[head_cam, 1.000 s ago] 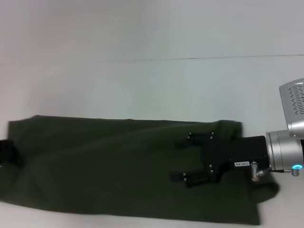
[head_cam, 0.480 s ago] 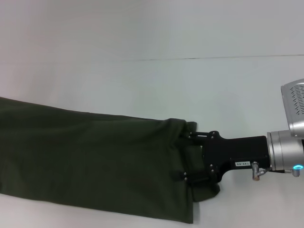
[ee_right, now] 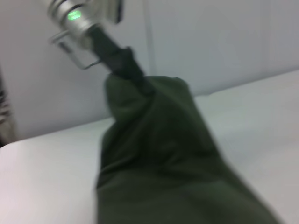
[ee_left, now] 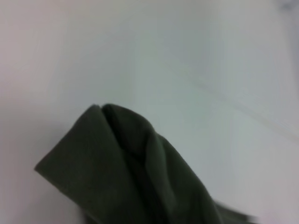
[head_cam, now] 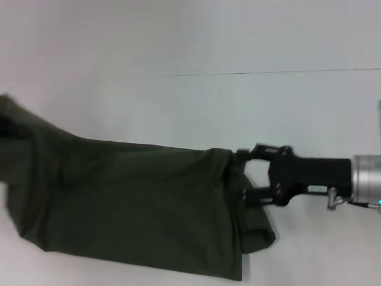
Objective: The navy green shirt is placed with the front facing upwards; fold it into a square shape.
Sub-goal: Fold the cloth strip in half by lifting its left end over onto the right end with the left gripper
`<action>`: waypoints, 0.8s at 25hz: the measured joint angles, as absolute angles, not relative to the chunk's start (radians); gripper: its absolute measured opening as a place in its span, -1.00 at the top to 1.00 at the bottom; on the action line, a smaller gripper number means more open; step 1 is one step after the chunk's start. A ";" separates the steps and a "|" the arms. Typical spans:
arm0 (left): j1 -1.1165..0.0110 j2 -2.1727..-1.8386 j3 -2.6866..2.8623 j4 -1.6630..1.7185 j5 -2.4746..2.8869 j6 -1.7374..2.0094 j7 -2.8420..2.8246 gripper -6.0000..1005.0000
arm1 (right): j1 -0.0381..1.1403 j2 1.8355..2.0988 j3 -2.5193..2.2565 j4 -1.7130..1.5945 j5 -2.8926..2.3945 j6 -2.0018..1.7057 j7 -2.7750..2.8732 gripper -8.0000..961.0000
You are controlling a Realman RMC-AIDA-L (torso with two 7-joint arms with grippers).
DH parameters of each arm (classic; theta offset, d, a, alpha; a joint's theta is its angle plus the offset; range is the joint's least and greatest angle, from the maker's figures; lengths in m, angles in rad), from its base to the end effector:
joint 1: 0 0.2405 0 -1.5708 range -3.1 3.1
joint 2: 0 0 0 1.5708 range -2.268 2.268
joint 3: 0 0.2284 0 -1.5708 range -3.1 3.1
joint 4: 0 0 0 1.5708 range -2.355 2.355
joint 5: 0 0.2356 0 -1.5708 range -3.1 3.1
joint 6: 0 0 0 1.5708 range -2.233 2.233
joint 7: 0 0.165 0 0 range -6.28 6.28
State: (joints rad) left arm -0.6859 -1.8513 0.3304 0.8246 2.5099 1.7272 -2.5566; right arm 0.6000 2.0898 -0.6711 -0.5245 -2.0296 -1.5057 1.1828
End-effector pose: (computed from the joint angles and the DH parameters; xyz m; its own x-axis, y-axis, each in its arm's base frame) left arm -0.2831 0.3765 0.1400 0.0565 0.9087 0.4136 0.9979 -0.0644 0.0054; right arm 0.2380 0.3483 -0.0354 0.8450 -0.2235 -0.4858 -0.3388 -0.9267 -0.1629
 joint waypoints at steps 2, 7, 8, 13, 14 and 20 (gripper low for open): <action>-0.689 -1.855 0.335 0.790 2.429 1.764 -2.553 0.79 | 0.579 2.089 -0.663 -0.530 -1.986 -1.482 1.165 -0.96; -0.702 -1.910 0.356 0.749 2.311 1.840 -2.551 0.79 | 0.546 2.088 -0.660 -0.531 -1.911 -1.428 1.152 -0.96; -0.704 -1.925 0.365 0.749 2.305 1.842 -2.550 0.79 | 0.542 2.088 -0.660 -0.531 -1.904 -1.417 1.152 -0.96; -0.704 -2.023 0.421 0.744 2.300 1.812 -2.543 0.78 | 0.540 2.089 -0.660 -0.521 -1.899 -1.393 1.151 -0.96; -0.703 -2.040 0.431 0.737 2.300 1.796 -2.538 0.78 | 0.540 2.090 -0.660 -0.520 -1.899 -1.392 1.151 -0.96; -0.700 -2.097 0.486 0.628 2.299 1.648 -2.507 0.78 | 0.536 2.092 -0.660 -0.518 -1.898 -1.391 1.150 -0.96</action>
